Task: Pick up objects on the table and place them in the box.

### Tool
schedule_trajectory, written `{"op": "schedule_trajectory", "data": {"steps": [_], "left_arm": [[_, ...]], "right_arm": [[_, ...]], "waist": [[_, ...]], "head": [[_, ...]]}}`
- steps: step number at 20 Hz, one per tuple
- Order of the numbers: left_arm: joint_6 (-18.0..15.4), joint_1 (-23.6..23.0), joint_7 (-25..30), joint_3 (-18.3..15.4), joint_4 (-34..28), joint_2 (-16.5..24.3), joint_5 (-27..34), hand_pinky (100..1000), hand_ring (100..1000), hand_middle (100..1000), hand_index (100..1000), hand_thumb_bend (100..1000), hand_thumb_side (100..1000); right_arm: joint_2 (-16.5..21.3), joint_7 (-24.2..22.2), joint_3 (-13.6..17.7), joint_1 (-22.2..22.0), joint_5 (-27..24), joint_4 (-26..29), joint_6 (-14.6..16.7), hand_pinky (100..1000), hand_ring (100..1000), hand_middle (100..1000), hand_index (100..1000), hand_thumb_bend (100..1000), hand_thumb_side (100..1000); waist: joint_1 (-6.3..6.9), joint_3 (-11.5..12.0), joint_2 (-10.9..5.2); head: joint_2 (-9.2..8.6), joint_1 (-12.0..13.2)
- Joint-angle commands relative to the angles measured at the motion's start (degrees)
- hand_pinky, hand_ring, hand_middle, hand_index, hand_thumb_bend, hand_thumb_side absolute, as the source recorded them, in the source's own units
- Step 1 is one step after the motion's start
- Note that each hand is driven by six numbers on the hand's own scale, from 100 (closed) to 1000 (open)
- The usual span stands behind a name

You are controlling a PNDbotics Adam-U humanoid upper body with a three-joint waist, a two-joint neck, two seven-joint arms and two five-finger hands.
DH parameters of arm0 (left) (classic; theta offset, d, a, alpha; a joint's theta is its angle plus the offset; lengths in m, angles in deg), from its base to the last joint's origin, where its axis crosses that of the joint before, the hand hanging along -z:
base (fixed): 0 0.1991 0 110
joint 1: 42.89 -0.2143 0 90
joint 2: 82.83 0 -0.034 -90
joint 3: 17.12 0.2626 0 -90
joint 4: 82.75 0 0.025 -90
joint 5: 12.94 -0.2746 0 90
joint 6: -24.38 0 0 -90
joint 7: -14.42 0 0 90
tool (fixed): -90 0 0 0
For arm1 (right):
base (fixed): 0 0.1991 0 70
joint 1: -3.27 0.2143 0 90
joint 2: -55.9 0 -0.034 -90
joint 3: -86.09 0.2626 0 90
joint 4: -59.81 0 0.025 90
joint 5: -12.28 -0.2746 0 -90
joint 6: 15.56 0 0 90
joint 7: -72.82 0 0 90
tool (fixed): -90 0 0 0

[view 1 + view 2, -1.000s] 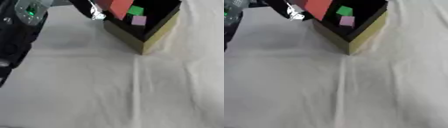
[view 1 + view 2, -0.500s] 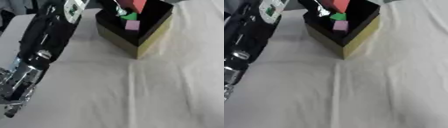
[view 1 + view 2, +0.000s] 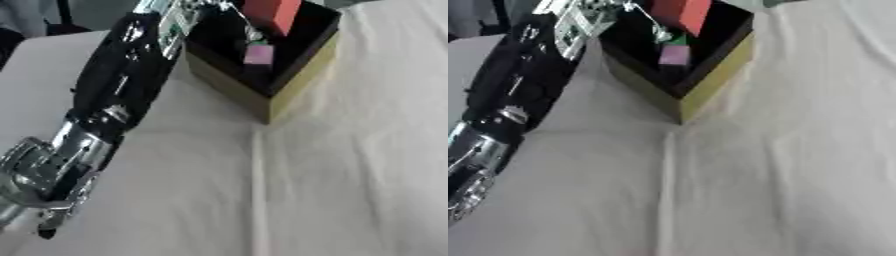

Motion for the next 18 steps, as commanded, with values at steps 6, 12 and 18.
{"op": "schedule_trajectory", "data": {"steps": [6,12,18], "left_arm": [[0.4,0.8,-2.5,-0.7,1.9,-0.1,-5.1,714,717,666,734,141,301],[0.6,0.5,-4.4,-1.1,2.6,0.1,-6.1,804,871,804,878,540,602],[0.7,0.7,-3.7,-1.3,2.3,0.7,-8.0,859,925,854,921,684,618]], "right_arm": [[0.4,0.0,0.9,0.7,-0.6,0.6,-0.2,853,827,772,848,100,602],[0.6,0.0,1.1,0.1,-0.7,0.4,-0.3,853,825,769,846,100,607],[0.7,0.0,1.2,-0.3,-0.7,0.2,-0.4,853,825,768,845,100,611]], "waist": [[-0.12,-0.5,-1.2],[0.06,-0.4,-1.16],[0.07,-0.1,-1.39]], "head": [[-0.5,0.4],[-0.3,0.0],[0.17,-0.4]]}}
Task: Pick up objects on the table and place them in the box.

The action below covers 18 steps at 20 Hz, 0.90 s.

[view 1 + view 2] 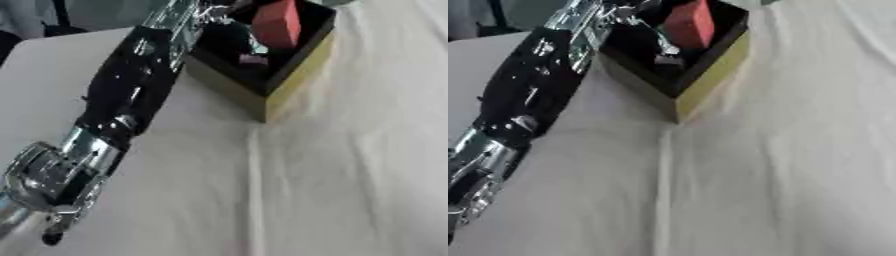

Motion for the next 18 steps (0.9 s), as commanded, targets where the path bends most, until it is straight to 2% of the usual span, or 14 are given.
{"op": "schedule_trajectory", "data": {"steps": [1,4,11,14,16,18], "left_arm": [[-0.2,1.3,0.6,-0.9,-0.8,1.7,-1.2,860,926,853,920,687,618],[-0.4,1.3,0.8,-1.2,-1.4,2.0,-1.4,859,926,854,921,681,612],[-0.9,0.6,0.5,-1.1,-4.4,3.6,2.7,825,886,820,883,531,592],[-1.2,-0.9,0.6,-0.5,-8.3,5.4,7.4,811,870,805,866,482,581],[-1.0,-2.5,0.5,-0.1,-12.6,7.2,11.5,796,851,787,846,341,536],[-0.2,-4.8,0.5,0.1,-18.3,9.5,17.4,794,845,784,841,298,539]], "right_arm": [[0.8,0.2,0.8,0.7,-0.3,0.1,-0.1,853,825,768,845,100,611],[0.8,0.3,0.9,0.5,-0.4,0.1,-0.2,853,825,768,845,100,609],[0.8,0.5,1.0,-0.1,-0.3,-0.1,-0.2,852,826,768,845,100,592],[1.0,0.8,1.1,-0.5,-0.3,-0.1,-0.3,851,826,768,845,100,585],[1.2,1.1,1.2,-0.7,-0.3,0.1,-0.3,851,826,768,845,100,577],[1.3,1.3,1.3,-1.0,-0.3,0.3,-0.4,850,827,770,847,100,576]], "waist": [[-0.45,0.1,-1.53],[-0.56,0.3,-1.79],[-1.1,1.6,-3.07],[-1.31,2.5,-3.74],[-1.38,3.3,-4.22],[-1.42,4.0,-4.65]], "head": [[0.23,-0.2],[0.7,-0.3],[1.85,-0.8],[2.49,-1.6],[3.0,-2.5],[3.46,-3.4]]}}
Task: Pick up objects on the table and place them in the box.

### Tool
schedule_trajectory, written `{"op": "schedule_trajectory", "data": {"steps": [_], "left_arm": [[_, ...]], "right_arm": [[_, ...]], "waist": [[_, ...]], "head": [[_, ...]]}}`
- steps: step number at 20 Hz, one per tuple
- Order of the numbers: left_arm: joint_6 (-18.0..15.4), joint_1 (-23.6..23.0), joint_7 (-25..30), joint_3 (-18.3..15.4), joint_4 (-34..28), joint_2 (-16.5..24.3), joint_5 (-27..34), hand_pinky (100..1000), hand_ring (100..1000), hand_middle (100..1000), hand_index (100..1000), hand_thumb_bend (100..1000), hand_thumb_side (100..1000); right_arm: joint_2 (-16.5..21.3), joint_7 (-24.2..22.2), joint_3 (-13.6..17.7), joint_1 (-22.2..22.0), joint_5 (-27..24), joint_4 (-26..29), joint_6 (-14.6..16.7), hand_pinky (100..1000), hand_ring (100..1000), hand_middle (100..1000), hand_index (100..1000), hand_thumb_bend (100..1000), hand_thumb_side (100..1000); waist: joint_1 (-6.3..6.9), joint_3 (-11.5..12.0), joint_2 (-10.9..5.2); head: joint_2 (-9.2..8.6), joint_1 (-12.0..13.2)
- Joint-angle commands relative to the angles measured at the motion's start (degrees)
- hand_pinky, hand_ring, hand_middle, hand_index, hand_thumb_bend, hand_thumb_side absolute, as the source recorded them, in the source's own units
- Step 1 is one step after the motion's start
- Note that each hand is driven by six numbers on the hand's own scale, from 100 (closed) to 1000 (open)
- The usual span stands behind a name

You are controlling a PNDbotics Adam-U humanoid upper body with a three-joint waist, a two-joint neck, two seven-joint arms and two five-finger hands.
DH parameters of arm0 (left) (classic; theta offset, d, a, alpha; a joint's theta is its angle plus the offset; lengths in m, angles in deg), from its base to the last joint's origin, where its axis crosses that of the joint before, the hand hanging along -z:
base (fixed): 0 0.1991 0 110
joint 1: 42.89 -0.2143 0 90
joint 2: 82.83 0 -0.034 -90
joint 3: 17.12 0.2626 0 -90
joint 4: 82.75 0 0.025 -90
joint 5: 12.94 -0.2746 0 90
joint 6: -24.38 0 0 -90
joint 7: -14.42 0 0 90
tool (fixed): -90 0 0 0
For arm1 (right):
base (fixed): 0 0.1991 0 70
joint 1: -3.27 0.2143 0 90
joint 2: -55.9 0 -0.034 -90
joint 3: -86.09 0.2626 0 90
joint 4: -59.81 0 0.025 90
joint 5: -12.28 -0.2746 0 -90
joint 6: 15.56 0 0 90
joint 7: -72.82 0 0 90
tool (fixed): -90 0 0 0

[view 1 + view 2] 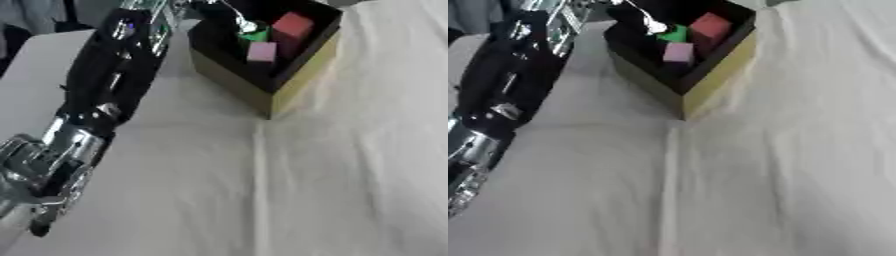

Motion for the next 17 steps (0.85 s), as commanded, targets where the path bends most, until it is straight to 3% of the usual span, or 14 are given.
{"op": "schedule_trajectory", "data": {"steps": [1,4,7,12,14,17], "left_arm": [[1.3,-1.6,0.1,0.0,-9.3,5.1,8.6,790,838,780,834,245,541],[4.4,-6.4,-0.7,-1.2,-19.7,8.3,17.2,785,826,775,821,208,544],[8.5,-11.8,-4.1,-3.5,-29.5,11.3,25.7,778,809,772,811,172,635],[13.8,-21.6,-15.2,-7.8,-43.3,14.8,37.1,775,794,765,800,147,708],[14.9,-25.6,-20.3,-9.5,-47.3,15.1,40.7,772,791,763,800,144,728],[13.7,-30.5,-27.0,-11.2,-48.8,14.5,44.3,769,787,760,796,136,767]], "right_arm": [[1.4,0.6,0.7,0.5,-0.2,0.8,-0.1,850,827,770,845,100,569],[1.5,1.1,0.9,0.1,-0.2,1.3,-0.3,851,827,770,844,100,566],[1.8,2.1,1.1,-0.6,-0.9,2.0,-0.4,853,828,775,848,100,601],[2.4,4.9,1.6,-2.4,-3.4,4.1,0.3,856,831,780,845,100,670],[2.7,6.1,1.8,-3.3,-4.5,4.6,0.9,858,831,783,844,100,707],[3.1,8.3,2.3,-4.5,-6.7,4.7,2.3,860,830,785,838,100,770]], "waist": [[-0.59,0.5,-2.06],[-0.69,1.1,-2.47],[-0.86,1.6,-2.59],[-1.24,2.4,-2.29],[-1.46,2.6,-2.13],[-1.76,2.8,-2.0]], "head": [[1.03,-1.3],[1.49,-2.4],[1.59,-3.7],[1.15,-6.8],[1.0,-7.5],[0.92,-7.7]]}}
